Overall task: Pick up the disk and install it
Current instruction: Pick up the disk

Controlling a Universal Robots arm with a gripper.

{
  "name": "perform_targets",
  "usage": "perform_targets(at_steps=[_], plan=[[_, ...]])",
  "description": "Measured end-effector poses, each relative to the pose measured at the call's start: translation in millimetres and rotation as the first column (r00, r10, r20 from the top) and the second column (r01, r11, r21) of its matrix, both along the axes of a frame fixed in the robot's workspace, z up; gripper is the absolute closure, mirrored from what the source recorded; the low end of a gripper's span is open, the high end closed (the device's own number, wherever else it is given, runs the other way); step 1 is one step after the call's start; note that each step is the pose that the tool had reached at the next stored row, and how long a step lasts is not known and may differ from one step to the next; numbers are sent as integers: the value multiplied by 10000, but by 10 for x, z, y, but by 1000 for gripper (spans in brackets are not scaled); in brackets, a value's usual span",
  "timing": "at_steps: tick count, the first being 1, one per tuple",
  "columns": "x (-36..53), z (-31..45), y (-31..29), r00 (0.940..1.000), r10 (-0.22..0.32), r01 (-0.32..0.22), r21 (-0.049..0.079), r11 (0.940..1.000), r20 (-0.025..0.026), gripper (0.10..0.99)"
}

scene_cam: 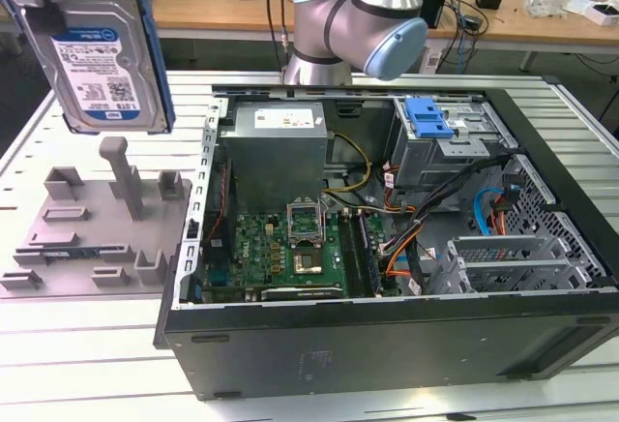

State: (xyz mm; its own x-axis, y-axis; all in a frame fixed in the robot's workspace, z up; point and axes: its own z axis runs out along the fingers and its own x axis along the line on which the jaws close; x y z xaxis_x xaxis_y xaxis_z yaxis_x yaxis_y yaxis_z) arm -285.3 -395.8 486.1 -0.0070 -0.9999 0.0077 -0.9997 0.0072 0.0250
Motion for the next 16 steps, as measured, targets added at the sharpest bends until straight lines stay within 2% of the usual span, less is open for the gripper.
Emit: perform_targets(at_steps=[2,6,10,11,12,13,16], plan=[[90,0,-59,10000,2,-2,-1,10000,0,722],[399,0,-242,10000,0,0,0,10000,0,722],[588,0,-346,10000,2,-2,0,10000,1,722],[664,0,-385,10000,0,0,0,10000,0,722],[807,0,-453,10000,1,-1,0,10000,0,722],[899,0,-494,10000,2,-2,0,10000,0,722],[1070,0,-565,10000,0,0,0,10000,-1,722]])
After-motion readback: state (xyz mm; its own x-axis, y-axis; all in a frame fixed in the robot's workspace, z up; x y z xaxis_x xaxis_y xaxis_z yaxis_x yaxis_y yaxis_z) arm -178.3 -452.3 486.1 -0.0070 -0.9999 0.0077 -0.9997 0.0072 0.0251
